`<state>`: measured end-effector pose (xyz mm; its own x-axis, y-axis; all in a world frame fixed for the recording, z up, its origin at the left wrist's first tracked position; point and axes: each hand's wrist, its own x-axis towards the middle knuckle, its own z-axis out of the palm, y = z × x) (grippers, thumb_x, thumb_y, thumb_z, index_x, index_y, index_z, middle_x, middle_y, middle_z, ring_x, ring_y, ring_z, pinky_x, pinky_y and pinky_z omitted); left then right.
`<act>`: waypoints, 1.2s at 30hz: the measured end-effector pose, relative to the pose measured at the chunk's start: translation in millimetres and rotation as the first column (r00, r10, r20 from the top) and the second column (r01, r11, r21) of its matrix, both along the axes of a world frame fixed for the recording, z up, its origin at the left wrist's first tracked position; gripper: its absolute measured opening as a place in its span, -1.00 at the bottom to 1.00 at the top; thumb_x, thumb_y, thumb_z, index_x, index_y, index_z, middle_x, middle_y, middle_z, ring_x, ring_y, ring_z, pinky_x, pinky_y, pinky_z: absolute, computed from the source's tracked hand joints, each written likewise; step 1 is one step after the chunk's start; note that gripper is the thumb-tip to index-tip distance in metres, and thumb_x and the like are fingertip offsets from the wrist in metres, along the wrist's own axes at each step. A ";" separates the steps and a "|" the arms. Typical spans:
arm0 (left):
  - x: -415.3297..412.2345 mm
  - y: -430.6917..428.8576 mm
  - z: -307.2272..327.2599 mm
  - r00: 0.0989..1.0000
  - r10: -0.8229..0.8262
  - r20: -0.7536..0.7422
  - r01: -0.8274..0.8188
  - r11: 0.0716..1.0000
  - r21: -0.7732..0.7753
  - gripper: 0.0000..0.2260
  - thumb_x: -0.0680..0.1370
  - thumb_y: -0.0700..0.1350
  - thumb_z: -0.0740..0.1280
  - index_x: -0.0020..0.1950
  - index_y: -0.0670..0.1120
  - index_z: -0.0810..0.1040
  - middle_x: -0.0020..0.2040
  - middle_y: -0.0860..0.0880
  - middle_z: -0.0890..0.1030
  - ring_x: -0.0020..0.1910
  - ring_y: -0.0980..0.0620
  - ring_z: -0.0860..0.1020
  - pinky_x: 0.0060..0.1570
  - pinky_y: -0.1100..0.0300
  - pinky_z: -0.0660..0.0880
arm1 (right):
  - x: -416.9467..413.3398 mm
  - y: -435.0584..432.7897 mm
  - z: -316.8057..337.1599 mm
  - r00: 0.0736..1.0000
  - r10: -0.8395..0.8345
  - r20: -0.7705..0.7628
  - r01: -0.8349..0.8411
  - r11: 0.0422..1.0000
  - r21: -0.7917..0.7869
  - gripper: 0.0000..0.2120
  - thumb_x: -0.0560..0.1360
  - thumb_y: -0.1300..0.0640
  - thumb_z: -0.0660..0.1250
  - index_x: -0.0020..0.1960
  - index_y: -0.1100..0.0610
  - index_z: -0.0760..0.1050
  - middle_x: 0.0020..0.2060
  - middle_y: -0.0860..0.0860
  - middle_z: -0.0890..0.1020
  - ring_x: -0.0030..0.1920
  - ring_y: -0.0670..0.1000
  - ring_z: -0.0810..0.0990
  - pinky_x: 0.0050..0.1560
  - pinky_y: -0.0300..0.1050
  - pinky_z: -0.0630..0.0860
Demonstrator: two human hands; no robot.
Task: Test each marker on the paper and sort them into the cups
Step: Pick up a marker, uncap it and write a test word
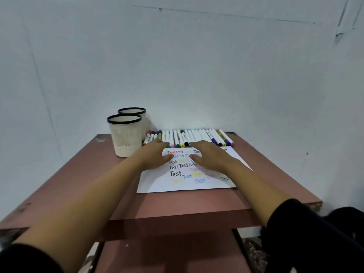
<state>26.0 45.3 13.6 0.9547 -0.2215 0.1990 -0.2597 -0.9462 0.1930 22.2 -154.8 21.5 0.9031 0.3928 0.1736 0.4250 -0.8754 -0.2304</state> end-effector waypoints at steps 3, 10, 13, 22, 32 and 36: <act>3.6 18.1 -9.6 1.000 0.022 -0.002 -0.022 0.999 -0.040 -0.68 0.58 -0.02 0.18 0.25 -0.16 0.49 0.26 -0.14 0.46 0.25 -0.10 0.40 0.20 0.09 0.35 | 6.7 11.6 -8.2 1.000 0.016 -0.003 -0.016 1.000 -0.001 -0.52 0.61 -0.02 0.15 0.50 0.05 0.19 0.45 0.07 0.30 0.43 0.08 0.27 0.35 0.01 0.29; 11.5 38.2 -32.6 0.997 0.017 0.077 -0.007 0.991 -0.131 -0.72 0.57 -0.16 0.16 0.22 -0.10 0.55 0.18 -0.10 0.51 0.18 -0.02 0.44 0.17 0.21 0.31 | 23.3 19.3 -25.0 1.000 0.013 0.002 -0.013 0.998 -0.061 -0.55 0.61 -0.07 0.13 0.47 -0.01 0.27 0.42 0.03 0.36 0.42 0.06 0.30 0.35 -0.01 0.29; 14.9 40.1 -36.8 0.997 0.012 0.081 0.001 0.988 -0.155 -0.72 0.57 -0.15 0.17 0.22 -0.09 0.54 0.18 -0.08 0.50 0.18 -0.01 0.44 0.17 0.23 0.30 | 30.8 15.3 -25.6 1.000 0.012 -0.011 -0.013 1.000 -0.027 -0.58 0.60 -0.08 0.14 0.44 -0.03 0.32 0.39 0.00 0.39 0.39 0.03 0.35 0.30 -0.04 0.31; 15.7 40.7 -39.1 0.988 -0.016 0.156 0.050 0.975 -0.216 -0.75 0.56 -0.17 0.21 0.20 -0.09 0.56 0.17 -0.05 0.51 0.17 0.05 0.44 0.11 0.32 0.27 | 94.7 -53.1 -8.8 0.890 -0.448 0.089 0.416 0.875 0.247 -0.74 0.55 0.17 0.16 0.10 0.19 0.59 0.06 0.13 0.63 -0.03 0.10 0.56 -0.09 -0.09 0.48; 18.2 39.8 -36.8 0.988 -0.018 0.152 0.052 0.973 -0.225 -0.75 0.58 -0.14 0.21 0.22 -0.05 0.55 0.19 -0.03 0.48 0.17 0.08 0.42 0.06 0.33 0.25 | 116.8 -76.5 -9.3 0.830 -0.554 -0.067 0.553 0.800 0.232 -0.89 0.57 0.22 0.15 0.04 0.15 0.43 -0.16 0.14 0.47 -0.14 0.13 0.46 -0.18 -0.10 0.37; 18.0 39.4 -36.8 0.988 -0.019 0.152 0.052 0.974 -0.221 -0.76 0.58 -0.15 0.21 0.21 -0.06 0.55 0.20 -0.04 0.48 0.18 0.07 0.42 0.06 0.33 0.24 | 129.8 -77.9 -13.7 0.766 -0.626 -0.146 0.636 0.707 0.310 -0.91 0.53 0.22 0.21 -0.08 0.26 0.40 -0.25 0.10 0.48 -0.25 0.07 0.45 -0.32 -0.14 0.35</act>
